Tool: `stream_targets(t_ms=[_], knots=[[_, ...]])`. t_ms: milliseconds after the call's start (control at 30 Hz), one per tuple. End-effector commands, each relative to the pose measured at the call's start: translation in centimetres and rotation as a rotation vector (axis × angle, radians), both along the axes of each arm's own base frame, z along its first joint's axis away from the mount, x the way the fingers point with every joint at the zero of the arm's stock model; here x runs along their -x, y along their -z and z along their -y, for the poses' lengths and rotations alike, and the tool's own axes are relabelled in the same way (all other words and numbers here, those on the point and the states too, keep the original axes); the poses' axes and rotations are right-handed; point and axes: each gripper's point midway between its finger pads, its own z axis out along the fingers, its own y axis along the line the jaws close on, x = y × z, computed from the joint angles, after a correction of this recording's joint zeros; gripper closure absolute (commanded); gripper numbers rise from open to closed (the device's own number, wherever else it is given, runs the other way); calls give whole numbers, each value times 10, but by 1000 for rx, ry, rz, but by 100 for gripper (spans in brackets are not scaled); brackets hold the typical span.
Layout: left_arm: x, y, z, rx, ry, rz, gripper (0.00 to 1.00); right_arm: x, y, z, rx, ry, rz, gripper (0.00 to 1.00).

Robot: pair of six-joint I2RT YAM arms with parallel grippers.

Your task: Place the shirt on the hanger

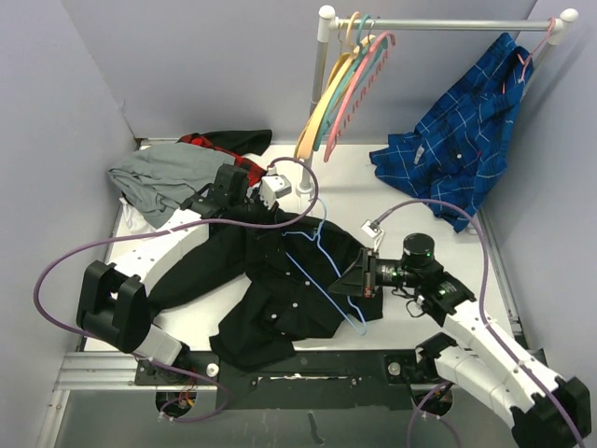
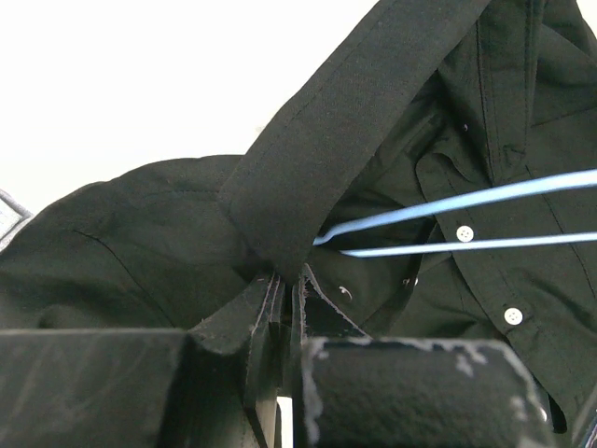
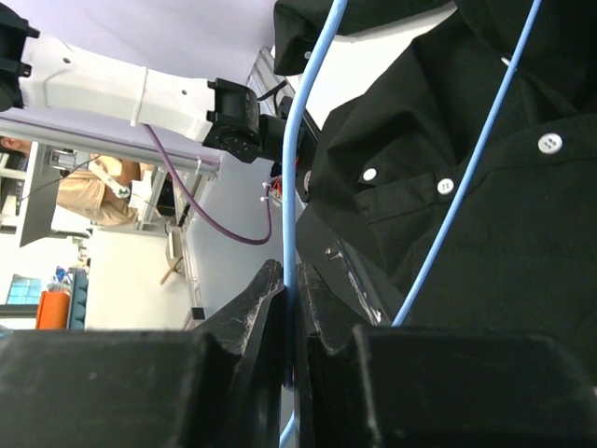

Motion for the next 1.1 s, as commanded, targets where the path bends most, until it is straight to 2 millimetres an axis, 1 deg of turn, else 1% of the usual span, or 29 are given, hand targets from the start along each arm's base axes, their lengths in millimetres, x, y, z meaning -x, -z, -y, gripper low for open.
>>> stream_targets(t_ms=[0, 100, 167, 433, 567, 700, 900, 933, 967, 1033, 1067], knots=[[-2, -36, 5, 49, 24, 93, 100, -19, -20, -23, -67, -6, 166, 100], [-2, -37, 4, 45, 21, 97, 100, -27, -16, -27, -62, 3, 171, 100], [0, -41, 4, 55, 29, 95, 100, -32, -10, -27, -50, 20, 179, 100], [16, -52, 5, 92, 45, 76, 100, -60, 14, -41, -53, 39, 200, 100], [22, -51, 3, 91, 47, 72, 100, -76, 23, -47, -33, 47, 239, 100], [26, -49, 4, 102, 47, 50, 100, -87, 29, -52, -46, 53, 262, 100], [27, -48, 7, 111, 49, 43, 100, -94, 34, -63, -100, 21, 263, 100], [27, -46, 7, 108, 48, 42, 100, -93, 35, -65, -115, 1, 255, 100], [25, -45, 7, 104, 48, 44, 100, -93, 32, -68, -142, -15, 266, 100], [23, -40, 7, 90, 49, 49, 100, -93, 34, -72, -176, -29, 241, 100], [22, -38, 7, 82, 48, 52, 100, -94, 39, -72, -181, -28, 229, 100]])
